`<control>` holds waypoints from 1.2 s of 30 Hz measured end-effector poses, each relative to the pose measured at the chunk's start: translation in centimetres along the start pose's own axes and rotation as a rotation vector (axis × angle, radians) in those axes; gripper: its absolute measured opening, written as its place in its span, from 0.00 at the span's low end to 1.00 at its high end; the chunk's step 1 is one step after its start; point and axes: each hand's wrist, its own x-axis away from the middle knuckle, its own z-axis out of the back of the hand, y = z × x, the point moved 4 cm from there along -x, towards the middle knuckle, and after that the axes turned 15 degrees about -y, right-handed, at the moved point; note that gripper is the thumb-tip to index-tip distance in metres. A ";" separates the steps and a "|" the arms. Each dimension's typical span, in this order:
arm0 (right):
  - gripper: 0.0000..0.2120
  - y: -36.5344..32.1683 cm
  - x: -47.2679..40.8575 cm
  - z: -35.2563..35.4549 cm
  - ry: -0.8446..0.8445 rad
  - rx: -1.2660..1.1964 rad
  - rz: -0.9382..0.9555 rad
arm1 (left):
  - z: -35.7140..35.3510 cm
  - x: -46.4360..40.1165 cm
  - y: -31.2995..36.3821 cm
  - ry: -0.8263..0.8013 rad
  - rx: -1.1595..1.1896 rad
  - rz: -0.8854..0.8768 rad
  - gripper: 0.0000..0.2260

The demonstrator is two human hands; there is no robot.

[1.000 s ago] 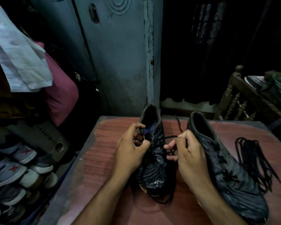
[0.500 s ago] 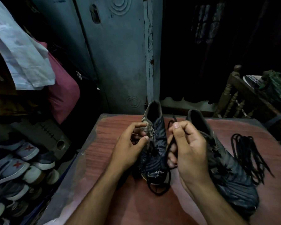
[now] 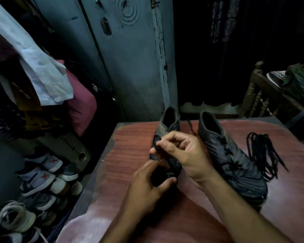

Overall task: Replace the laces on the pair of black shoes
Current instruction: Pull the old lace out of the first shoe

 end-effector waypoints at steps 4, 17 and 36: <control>0.05 -0.1 0.2 -0.4 -0.049 -0.035 -0.003 | -0.5 0.0 -0.1 -0.083 -0.167 -0.026 0.33; 0.04 1.7 0.2 -0.6 -0.160 -0.104 -0.097 | 0.0 1.6 -1.2 -0.031 -0.099 -0.030 0.19; 0.06 2.6 0.0 6.3 0.162 1.137 -0.399 | 4.0 -0.1 -1.7 0.213 -0.191 -0.054 0.15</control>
